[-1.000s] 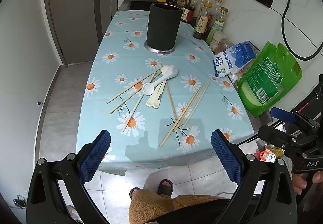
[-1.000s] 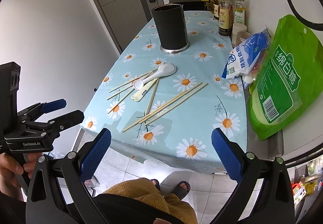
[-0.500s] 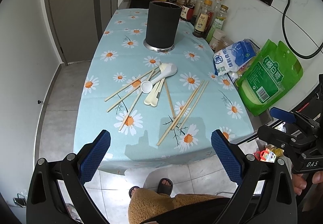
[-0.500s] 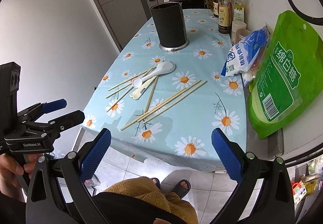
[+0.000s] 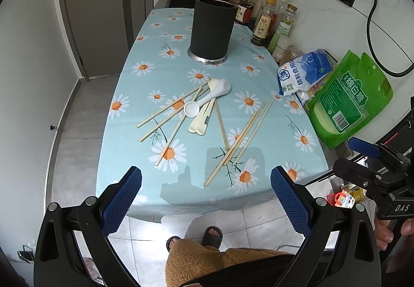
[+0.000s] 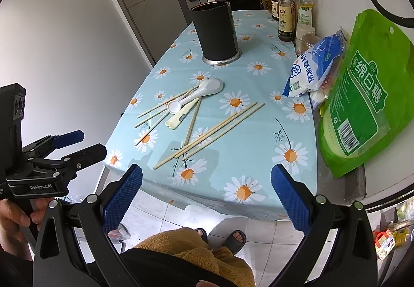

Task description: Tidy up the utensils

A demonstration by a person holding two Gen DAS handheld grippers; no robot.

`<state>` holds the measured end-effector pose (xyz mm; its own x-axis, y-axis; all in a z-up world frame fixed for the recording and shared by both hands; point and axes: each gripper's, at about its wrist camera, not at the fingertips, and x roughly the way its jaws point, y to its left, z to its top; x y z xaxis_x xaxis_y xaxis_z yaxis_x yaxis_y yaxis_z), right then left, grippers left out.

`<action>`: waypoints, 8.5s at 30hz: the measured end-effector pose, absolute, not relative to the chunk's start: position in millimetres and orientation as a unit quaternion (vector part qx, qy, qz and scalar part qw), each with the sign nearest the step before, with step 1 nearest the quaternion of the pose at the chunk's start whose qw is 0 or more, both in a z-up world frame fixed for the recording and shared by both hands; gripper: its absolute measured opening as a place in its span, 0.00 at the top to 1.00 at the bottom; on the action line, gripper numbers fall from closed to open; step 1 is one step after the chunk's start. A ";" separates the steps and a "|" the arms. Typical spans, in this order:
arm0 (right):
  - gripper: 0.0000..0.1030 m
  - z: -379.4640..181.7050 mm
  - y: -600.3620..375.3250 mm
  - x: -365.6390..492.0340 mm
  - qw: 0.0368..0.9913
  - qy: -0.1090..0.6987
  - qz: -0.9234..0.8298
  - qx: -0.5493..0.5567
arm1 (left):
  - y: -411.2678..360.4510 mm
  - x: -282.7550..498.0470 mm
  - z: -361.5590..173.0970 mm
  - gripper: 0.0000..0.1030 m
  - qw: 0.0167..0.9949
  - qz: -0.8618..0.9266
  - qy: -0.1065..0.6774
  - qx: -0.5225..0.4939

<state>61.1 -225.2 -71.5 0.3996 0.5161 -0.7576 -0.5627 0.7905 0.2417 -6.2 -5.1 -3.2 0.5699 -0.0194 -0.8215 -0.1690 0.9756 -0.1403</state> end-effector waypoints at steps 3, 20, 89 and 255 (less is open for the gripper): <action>0.04 -71.9 -224.0 60.3 0.836 0.444 0.322 -0.026 | -4.9 -5.9 -2.2 0.06 0.881 0.040 0.461 -0.102; 0.04 -73.1 -219.3 58.7 0.835 0.446 0.320 -0.032 | -7.2 -4.9 -2.2 0.06 0.880 0.040 0.463 -0.101; 0.80 -188.1 -155.1 236.5 0.692 0.704 0.005 0.159 | 139.6 122.4 -67.9 0.07 0.838 -0.103 0.525 -0.106; 0.63 27.0 -130.2 331.3 0.901 0.253 0.331 0.121 | 85.2 265.9 53.4 0.81 0.960 -0.115 0.224 -0.124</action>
<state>331.3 -130.2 27.0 0.6537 0.6571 -0.3753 -0.5343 0.7520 0.3861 265.9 85.2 53.4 0.8736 -0.2755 -0.4012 0.1641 0.9428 -0.2901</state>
